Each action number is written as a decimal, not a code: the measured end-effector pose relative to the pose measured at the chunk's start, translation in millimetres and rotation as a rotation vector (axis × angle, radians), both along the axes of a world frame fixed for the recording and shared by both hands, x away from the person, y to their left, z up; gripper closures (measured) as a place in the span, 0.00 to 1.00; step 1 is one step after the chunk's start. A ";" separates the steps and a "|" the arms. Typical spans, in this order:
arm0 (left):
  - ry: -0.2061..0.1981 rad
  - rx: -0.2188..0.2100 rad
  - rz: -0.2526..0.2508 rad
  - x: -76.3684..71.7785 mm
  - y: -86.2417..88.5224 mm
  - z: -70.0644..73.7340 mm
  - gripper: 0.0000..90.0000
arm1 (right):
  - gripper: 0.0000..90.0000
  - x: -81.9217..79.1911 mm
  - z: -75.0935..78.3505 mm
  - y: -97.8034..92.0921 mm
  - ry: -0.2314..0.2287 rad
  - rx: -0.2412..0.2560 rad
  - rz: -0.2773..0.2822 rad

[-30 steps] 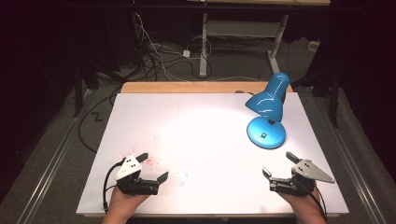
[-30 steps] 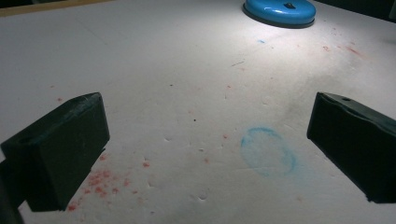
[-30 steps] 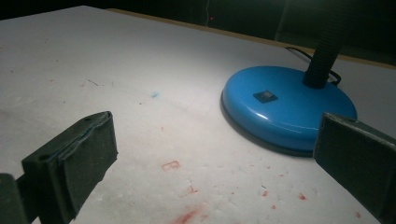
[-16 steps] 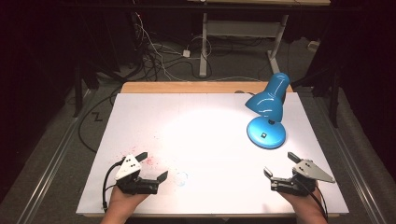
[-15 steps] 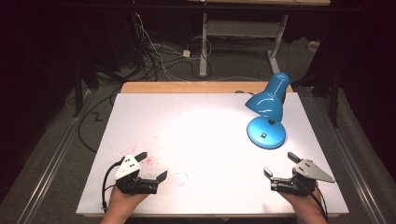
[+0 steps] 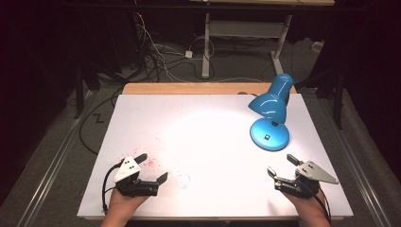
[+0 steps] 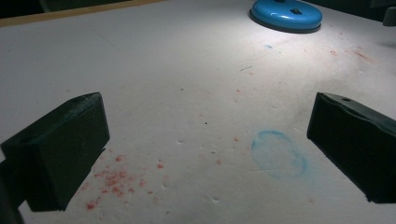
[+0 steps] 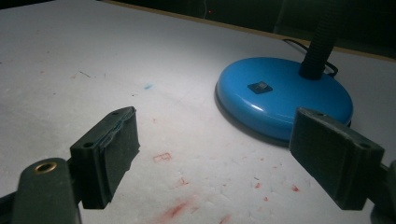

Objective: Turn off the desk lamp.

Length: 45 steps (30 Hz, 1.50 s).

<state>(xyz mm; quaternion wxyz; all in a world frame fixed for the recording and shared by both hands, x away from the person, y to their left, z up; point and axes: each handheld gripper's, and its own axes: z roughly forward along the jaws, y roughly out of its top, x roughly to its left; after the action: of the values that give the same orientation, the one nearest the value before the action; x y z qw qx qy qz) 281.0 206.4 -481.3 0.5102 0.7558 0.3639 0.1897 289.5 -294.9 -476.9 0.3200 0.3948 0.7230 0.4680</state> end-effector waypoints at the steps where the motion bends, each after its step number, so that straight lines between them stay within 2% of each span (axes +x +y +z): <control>1: 0.000 0.000 0.000 0.0 0.0 0.0 0.00 | 0.18 0.0 0.0 0.0 0.000 0.000 0.000; 9: -0.001 0.005 -0.003 -0.4 -0.5 -0.2 0.00 | 0.30 -0.8 -0.3 -1.0 0.033 0.012 0.016; 14: 0.000 -0.001 -0.001 0.5 -0.4 -0.4 0.00 | 0.39 -0.6 -0.6 -1.2 0.035 0.013 0.015; 19: 0.001 0.001 -0.003 0.7 -0.4 -0.6 0.00 | 0.54 -1.0 -1.8 -0.7 0.043 -0.004 0.035; 25: 0.002 0.001 -0.008 1.0 -0.9 -0.6 0.00 | 0.72 -2.7 0.5 0.0 0.028 -0.010 0.061; 30: 0.002 0.001 -0.011 1.1 -1.8 -0.7 0.00 | 0.84 -2.9 0.9 1.7 0.048 -0.006 0.075; 41: 0.001 0.002 -0.014 1.1 -2.6 -1.2 0.00 | 1.00 -3.3 3.3 6.6 0.068 0.000 0.097; 45: 0.000 0.000 -0.014 1.1 -2.3 -1.1 0.00 | 1.00 -3.9 4.2 7.4 0.064 -0.004 0.104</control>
<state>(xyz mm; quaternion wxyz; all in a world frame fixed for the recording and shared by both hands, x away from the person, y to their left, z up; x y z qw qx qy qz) 282.1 204.0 -482.4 0.5118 0.7581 0.3587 0.1862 285.5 -287.5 -472.7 0.2727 0.3708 0.7534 0.4697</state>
